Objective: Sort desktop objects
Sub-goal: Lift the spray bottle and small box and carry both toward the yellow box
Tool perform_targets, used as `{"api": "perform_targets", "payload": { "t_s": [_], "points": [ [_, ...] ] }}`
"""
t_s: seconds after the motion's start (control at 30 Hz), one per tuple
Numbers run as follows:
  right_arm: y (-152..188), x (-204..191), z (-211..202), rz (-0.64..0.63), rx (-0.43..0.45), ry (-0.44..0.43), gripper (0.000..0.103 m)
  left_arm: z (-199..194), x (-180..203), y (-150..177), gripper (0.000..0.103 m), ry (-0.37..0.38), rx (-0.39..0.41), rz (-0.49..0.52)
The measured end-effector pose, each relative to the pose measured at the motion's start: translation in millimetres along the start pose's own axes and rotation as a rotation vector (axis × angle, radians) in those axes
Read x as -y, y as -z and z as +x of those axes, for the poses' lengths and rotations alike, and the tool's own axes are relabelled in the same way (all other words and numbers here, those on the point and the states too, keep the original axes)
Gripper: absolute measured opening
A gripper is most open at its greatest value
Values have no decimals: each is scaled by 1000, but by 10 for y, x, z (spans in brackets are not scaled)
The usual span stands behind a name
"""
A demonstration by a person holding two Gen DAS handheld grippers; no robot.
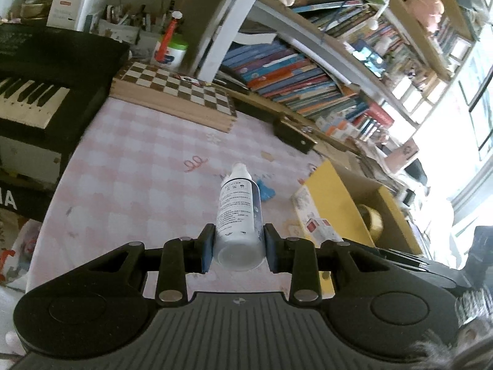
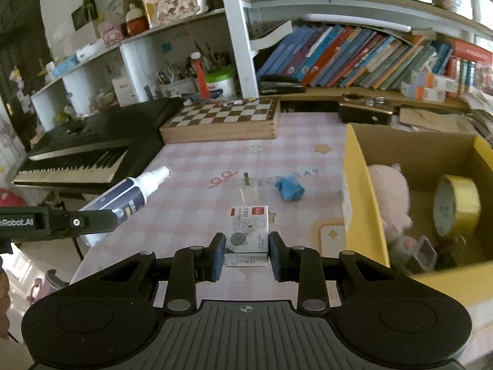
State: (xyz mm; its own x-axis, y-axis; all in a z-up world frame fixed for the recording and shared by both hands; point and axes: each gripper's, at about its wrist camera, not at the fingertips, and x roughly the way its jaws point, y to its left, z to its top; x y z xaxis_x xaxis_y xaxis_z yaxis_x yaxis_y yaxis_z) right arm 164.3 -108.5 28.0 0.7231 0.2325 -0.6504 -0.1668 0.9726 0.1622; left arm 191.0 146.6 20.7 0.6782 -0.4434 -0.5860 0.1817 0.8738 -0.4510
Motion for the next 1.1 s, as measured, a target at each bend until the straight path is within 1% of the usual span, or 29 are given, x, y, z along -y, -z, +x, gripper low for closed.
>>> {"api": "perform_targets", "payload": {
  "t_s": [0.37,0.63,0.9,1.1],
  "points": [
    [466,-161,-447,44,-4,46,30,-479,16,444,30,52,-16,20],
    [914,-314,-791,81,-18,64,30,-789,26,823,30,85,-67,44],
    [1209,-321,-1080,138,-24,109,30,-905,120,1083,30,134,-120,83],
    [1349,-245,-1269,175,-21,162,30,-845,275,1180,30,190,-163,121]
  ]
}}
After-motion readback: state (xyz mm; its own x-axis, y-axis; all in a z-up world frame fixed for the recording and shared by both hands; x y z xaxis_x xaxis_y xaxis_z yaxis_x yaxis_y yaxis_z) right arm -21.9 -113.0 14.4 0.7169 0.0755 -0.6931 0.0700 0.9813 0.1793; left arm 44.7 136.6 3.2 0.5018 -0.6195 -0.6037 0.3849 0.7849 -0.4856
